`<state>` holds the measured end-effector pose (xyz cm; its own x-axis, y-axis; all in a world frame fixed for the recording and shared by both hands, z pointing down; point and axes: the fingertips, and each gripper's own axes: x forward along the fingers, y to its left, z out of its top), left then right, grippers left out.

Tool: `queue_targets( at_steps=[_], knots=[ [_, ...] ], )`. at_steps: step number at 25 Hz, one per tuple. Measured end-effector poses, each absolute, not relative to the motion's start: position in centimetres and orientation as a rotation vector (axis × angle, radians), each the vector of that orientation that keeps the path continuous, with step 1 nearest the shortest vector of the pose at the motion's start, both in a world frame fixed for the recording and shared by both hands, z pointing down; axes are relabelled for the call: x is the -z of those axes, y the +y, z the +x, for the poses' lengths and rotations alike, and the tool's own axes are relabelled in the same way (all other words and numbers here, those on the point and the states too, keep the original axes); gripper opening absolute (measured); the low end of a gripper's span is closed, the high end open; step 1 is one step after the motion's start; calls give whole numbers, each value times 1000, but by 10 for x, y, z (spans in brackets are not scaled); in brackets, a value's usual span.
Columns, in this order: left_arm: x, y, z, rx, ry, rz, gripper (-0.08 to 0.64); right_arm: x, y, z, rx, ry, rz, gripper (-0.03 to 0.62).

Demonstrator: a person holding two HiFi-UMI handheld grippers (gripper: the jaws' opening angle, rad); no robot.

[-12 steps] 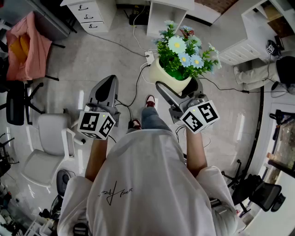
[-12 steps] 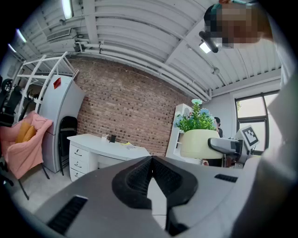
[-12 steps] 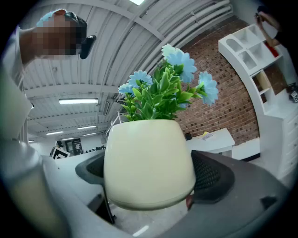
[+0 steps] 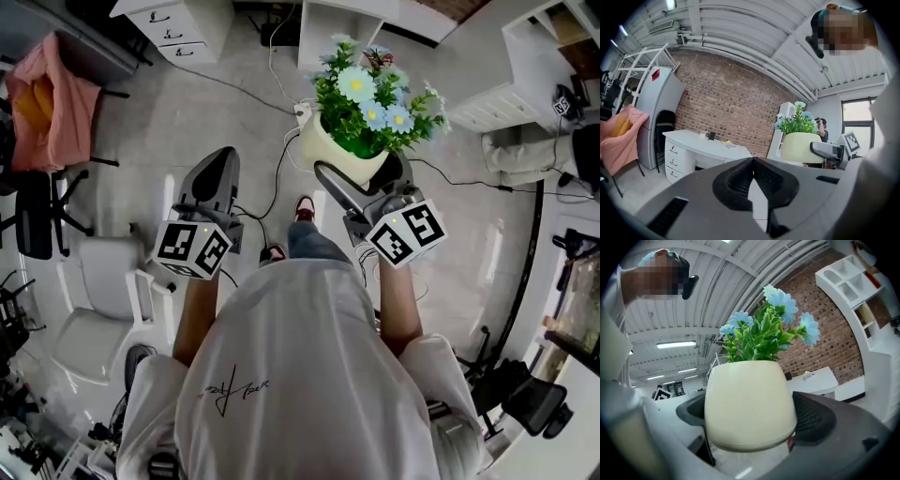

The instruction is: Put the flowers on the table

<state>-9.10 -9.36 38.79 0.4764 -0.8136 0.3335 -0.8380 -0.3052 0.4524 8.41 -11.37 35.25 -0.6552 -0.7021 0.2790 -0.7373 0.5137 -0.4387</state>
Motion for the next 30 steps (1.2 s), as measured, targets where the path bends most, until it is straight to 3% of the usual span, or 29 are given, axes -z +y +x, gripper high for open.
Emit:
queue_targets(
  at_steps=[18, 30],
  knots=[
    [-380, -165, -40, -55, -1443, 2163, 5, -358, -186, 129, -759, -2780, 1163, 509],
    [-346, -23, -109, -36, -1309, 2211, 5, -311, -27, 59, -726, -2705, 1311, 509]
  ],
)
